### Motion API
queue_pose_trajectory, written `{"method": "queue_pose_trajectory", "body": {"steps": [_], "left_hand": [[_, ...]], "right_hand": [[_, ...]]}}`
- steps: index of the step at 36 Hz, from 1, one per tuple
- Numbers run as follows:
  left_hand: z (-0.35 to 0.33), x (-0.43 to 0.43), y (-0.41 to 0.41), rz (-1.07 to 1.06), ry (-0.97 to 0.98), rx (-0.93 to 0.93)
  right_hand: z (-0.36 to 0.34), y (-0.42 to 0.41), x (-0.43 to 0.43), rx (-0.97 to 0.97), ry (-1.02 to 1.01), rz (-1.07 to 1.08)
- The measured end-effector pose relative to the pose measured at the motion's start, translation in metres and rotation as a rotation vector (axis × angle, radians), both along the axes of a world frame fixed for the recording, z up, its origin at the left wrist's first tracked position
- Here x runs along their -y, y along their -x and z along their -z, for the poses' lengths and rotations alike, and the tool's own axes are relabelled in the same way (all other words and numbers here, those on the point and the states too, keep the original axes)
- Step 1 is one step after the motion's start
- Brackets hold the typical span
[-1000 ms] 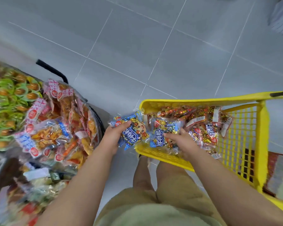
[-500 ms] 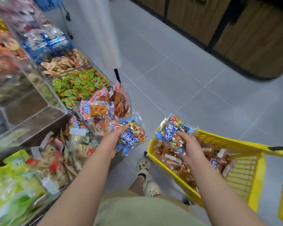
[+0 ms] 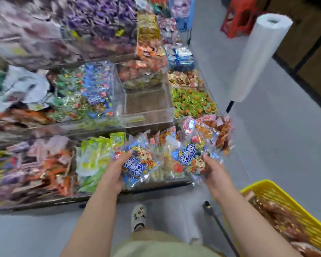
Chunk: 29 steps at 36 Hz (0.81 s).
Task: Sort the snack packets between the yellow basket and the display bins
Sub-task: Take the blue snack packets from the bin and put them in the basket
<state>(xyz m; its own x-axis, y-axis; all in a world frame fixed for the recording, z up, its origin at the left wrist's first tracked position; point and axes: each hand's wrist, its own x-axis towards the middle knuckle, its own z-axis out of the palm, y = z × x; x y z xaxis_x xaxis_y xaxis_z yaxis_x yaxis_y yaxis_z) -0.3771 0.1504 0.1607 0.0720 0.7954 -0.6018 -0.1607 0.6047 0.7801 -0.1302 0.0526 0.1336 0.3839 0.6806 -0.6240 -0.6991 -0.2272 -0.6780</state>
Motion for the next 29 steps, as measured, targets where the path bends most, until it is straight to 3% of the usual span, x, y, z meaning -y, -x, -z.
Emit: {"method": "queue_pose_trajectory", "body": {"steps": [8,19,23,25,29], "left_hand": [[-0.015,-0.086,0.113,-0.11,-0.088,0.016],[-0.046,-0.2,0.205,-0.077,-0.155,0.054],[-0.055,-0.226,0.214,-0.06,-0.178,0.092],[-0.056,-0.236,0.216,-0.051,-0.192,0.121],[-0.051,-0.252,0.222,-0.024,-0.22,0.149]], "right_hand": [[-0.019,0.088,-0.107,0.085,-0.021,-0.144],[-0.041,0.188,-0.254,-0.084,-0.171,-0.032],[-0.04,0.213,-0.297,-0.06,-0.211,-0.016],[-0.038,0.225,-0.316,0.087,-0.171,-0.063],[-0.025,0.233,-0.338,0.776,0.042,-0.284]]}}
